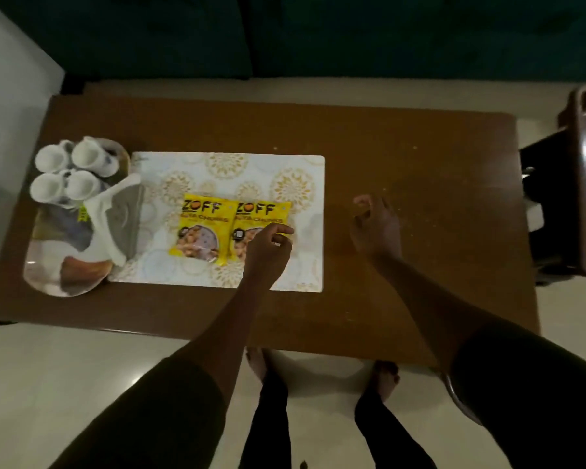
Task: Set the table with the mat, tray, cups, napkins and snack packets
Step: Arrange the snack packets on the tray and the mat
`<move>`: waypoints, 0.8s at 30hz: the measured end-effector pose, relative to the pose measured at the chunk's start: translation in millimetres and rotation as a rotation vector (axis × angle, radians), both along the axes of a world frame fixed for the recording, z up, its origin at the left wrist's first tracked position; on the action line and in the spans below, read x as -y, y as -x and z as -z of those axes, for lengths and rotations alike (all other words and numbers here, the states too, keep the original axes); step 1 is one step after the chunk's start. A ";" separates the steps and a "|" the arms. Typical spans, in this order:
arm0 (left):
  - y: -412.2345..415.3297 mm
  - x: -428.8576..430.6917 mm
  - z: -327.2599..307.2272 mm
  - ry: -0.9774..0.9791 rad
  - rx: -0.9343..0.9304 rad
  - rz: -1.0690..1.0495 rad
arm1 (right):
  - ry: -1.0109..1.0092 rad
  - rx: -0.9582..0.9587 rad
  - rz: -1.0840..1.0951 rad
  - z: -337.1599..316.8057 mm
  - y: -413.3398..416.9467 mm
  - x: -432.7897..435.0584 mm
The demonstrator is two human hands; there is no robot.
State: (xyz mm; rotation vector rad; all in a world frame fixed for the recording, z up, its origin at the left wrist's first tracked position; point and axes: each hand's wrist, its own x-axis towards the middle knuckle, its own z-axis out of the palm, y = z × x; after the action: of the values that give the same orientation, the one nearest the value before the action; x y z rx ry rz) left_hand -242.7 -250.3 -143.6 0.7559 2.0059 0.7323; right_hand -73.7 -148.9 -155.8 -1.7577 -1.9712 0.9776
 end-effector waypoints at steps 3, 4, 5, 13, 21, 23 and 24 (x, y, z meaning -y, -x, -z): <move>51.5 20.3 -0.5 -0.007 -0.112 -0.061 | 0.001 -0.015 -0.073 -2.2 52.7 13.1; 66.4 26.5 -1.4 -0.013 -0.139 -0.077 | 0.002 -0.035 -0.099 -2.8 67.1 17.2; 78.3 31.8 -2.1 -0.024 -0.167 -0.098 | 0.005 -0.058 -0.114 -3.4 78.0 21.1; 161.9 63.2 9.6 -0.051 -0.270 -0.241 | 0.093 -0.005 -0.097 4.2 150.7 40.9; 186.4 52.1 30.2 0.105 -0.084 -0.144 | 0.316 0.161 0.077 18.3 177.5 48.4; 188.3 48.1 34.1 0.132 -0.041 -0.139 | 0.346 0.150 0.112 22.2 179.4 49.9; 188.7 46.6 35.5 0.135 -0.016 -0.143 | 0.356 0.142 0.128 23.8 179.8 50.7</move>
State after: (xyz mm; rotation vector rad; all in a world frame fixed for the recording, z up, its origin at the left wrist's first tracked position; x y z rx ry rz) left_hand -431.3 -297.0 -179.1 0.5454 2.1165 0.6667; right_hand -253.6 -199.7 -179.6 -2.1676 -1.8224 1.2504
